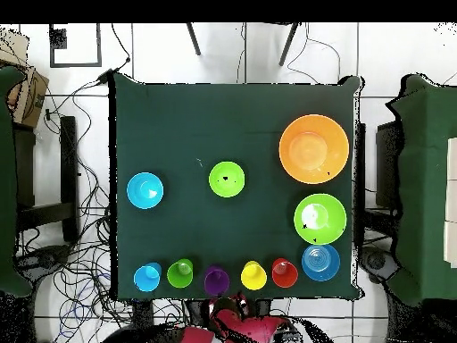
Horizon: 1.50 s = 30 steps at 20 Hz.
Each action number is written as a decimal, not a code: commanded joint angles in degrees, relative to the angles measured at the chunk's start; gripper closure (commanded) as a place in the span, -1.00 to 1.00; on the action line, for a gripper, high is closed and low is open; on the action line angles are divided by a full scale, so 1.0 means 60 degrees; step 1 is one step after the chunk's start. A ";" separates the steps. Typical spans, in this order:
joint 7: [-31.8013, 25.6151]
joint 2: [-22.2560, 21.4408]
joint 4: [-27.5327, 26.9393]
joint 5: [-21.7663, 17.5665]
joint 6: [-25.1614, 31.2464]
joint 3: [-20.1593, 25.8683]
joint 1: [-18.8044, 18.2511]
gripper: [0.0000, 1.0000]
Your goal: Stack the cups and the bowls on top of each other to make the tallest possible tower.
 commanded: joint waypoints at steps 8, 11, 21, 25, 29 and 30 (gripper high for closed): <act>0.1401 -0.0117 -0.1192 0.0711 0.0540 0.1325 -0.0040 -1.00; 0.1438 -0.0165 -0.1097 0.0875 0.0460 0.1195 0.0199 -1.00; 0.1541 0.0320 -0.1033 0.1238 -0.0328 0.0653 0.1009 -1.00; 0.1542 0.0597 -0.1075 0.1254 -0.0629 0.0502 0.1216 -1.00; 0.1482 0.0959 -0.1219 0.1136 -0.1055 0.0278 0.1300 -1.00; 0.1453 0.1104 -0.1323 0.1129 -0.1189 0.0202 0.1310 -1.00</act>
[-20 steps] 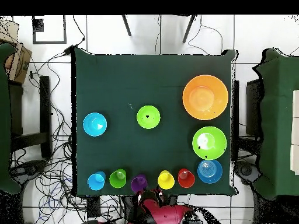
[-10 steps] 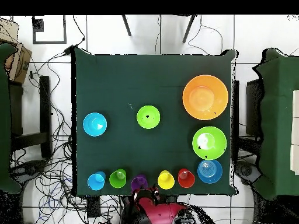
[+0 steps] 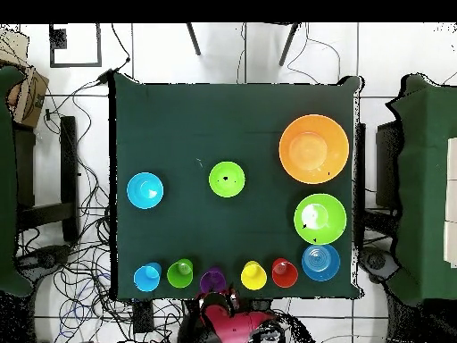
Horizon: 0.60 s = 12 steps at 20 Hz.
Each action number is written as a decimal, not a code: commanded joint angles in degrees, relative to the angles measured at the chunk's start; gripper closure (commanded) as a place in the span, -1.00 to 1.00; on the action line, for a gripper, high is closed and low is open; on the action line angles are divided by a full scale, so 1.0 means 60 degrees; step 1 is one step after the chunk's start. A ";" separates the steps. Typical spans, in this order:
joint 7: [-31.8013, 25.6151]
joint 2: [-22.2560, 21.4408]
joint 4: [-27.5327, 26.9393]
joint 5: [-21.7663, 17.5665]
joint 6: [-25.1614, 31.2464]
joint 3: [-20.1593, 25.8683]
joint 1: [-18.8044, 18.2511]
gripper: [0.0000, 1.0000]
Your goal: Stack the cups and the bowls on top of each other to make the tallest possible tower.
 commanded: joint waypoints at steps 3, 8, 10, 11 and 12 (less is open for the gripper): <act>0.1403 0.1727 -0.1547 0.0478 -0.1583 0.0063 0.0294 -1.00; 0.1258 0.2115 -0.1771 0.0590 -0.1916 -0.0128 0.0482 -1.00; 0.1261 0.2261 -0.1824 0.0606 -0.2035 -0.0132 0.0467 -1.00; 0.1280 0.2306 -0.1821 0.0633 -0.2088 -0.0140 0.0477 -1.00; 0.1283 0.2286 -0.1856 0.0648 -0.2052 -0.0112 0.0465 -1.00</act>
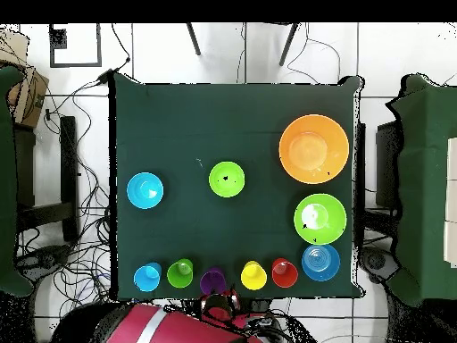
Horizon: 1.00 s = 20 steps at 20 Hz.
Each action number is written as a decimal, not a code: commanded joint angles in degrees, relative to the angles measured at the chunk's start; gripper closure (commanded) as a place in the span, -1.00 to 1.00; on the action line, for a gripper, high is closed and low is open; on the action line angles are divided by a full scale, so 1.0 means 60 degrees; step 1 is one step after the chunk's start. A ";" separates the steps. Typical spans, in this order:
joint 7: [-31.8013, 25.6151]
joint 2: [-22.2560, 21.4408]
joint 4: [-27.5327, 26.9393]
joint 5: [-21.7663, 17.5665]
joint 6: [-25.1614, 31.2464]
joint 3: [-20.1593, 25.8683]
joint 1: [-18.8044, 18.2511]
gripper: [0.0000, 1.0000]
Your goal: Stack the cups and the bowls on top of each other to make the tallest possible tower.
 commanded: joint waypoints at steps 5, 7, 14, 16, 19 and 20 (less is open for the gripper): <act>0.1340 0.1149 -0.1798 0.0674 -0.0819 0.0474 0.0085 -1.00; 0.1278 0.1137 -0.1979 0.0650 -0.0665 0.0536 0.0069 -1.00; 0.1367 0.0741 -0.1713 0.0709 -0.0071 0.0604 0.0185 -1.00; 0.1427 0.0716 -0.1620 0.0810 0.0013 0.0596 0.0239 -1.00; 0.1492 0.0746 -0.1554 0.0900 -0.0105 0.0585 0.0272 -1.00; 0.1500 0.0743 -0.1543 0.0909 -0.0098 0.0605 0.0259 1.00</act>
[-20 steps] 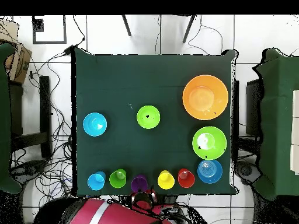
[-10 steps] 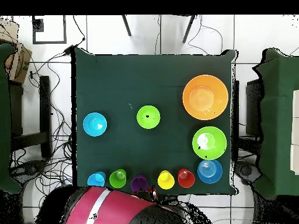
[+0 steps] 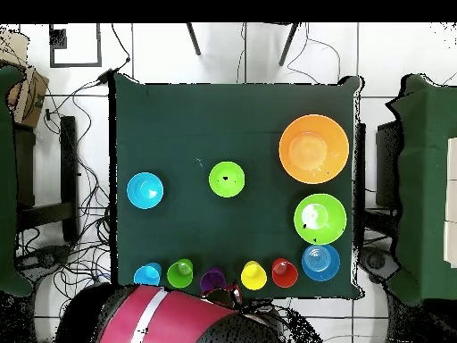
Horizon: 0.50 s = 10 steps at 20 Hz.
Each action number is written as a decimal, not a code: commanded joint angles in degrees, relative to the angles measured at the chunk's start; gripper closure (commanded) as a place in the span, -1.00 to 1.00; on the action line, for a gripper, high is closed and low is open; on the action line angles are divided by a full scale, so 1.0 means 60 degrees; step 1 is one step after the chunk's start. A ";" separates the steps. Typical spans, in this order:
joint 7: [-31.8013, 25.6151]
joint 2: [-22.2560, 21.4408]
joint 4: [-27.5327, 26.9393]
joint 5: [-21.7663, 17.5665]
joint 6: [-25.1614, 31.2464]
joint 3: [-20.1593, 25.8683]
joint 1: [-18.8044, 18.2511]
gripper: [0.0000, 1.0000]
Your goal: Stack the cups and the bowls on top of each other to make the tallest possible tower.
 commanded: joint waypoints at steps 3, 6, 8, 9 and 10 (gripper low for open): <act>0.1527 0.0089 -0.0985 0.0846 0.0142 0.0693 0.0201 1.00; 0.1544 0.0072 -0.0951 0.0804 0.0160 0.0704 0.0155 1.00; 0.1544 0.0052 -0.0971 0.0705 0.0245 0.0821 0.0044 1.00; 0.1557 0.0065 -0.0978 0.0657 0.0251 0.0889 -0.0016 1.00; 0.1599 0.0099 -0.0957 0.0657 0.0178 0.0910 -0.0039 1.00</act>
